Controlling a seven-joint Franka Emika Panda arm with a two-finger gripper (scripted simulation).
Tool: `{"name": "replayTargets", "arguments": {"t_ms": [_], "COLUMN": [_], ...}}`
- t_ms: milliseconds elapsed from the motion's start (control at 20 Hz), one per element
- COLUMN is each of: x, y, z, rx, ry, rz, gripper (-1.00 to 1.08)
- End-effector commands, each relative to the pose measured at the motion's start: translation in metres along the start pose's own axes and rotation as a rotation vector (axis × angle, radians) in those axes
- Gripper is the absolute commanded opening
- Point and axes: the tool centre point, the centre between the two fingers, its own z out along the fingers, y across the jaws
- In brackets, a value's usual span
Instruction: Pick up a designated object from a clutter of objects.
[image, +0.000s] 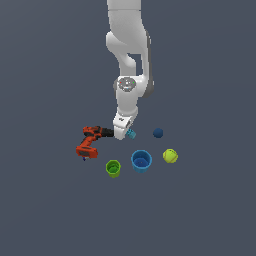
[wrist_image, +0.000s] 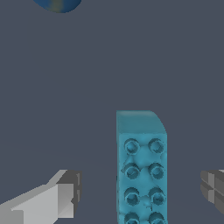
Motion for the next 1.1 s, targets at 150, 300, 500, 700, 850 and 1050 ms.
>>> {"name": "replayTargets", "arguments": {"t_ms": [150, 300, 500, 700, 850, 1050], "x": [0.000, 0.000, 0.000, 0.000, 0.000, 0.000], "y": [0.000, 0.000, 0.000, 0.000, 0.000, 0.001], "z": [0.018, 0.022, 0.023, 0.023, 0.023, 0.022], "rx": [-0.001, -0.001, -0.001, -0.001, -0.001, -0.002], "ry": [0.000, 0.000, 0.000, 0.000, 0.000, 0.000], "rz": [-0.002, -0.002, -0.002, -0.002, -0.002, -0.002], "gripper": [1.00, 1.00, -1.00, -1.00, -1.00, -1.00]}}
